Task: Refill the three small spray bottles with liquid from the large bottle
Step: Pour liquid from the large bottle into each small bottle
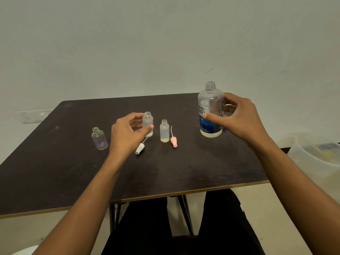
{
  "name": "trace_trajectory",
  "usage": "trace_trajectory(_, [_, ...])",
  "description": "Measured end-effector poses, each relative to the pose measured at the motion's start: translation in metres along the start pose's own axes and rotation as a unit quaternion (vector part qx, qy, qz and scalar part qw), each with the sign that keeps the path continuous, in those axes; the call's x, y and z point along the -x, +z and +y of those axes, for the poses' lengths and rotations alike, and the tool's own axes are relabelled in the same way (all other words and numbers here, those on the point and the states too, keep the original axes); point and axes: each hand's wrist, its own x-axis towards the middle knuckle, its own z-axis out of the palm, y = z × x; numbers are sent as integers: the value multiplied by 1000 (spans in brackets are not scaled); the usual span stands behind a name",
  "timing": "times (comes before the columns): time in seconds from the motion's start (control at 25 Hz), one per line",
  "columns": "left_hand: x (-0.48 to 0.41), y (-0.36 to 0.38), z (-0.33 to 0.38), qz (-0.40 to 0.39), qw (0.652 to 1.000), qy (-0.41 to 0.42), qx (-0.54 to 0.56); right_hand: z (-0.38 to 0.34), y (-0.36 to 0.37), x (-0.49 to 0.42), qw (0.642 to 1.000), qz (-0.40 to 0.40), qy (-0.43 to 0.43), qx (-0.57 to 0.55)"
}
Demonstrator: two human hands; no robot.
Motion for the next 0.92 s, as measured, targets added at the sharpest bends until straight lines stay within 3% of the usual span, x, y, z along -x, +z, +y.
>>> trace_trajectory(0.4, [-29, 1, -65, -9, 993, -92, -68, 9, -4, 8, 1000, 4, 1, -13])
trace_trajectory(0.92, [-29, 7, -74, -6, 993, -103, -63, 11, -4, 15, 1000, 5, 7, -14])
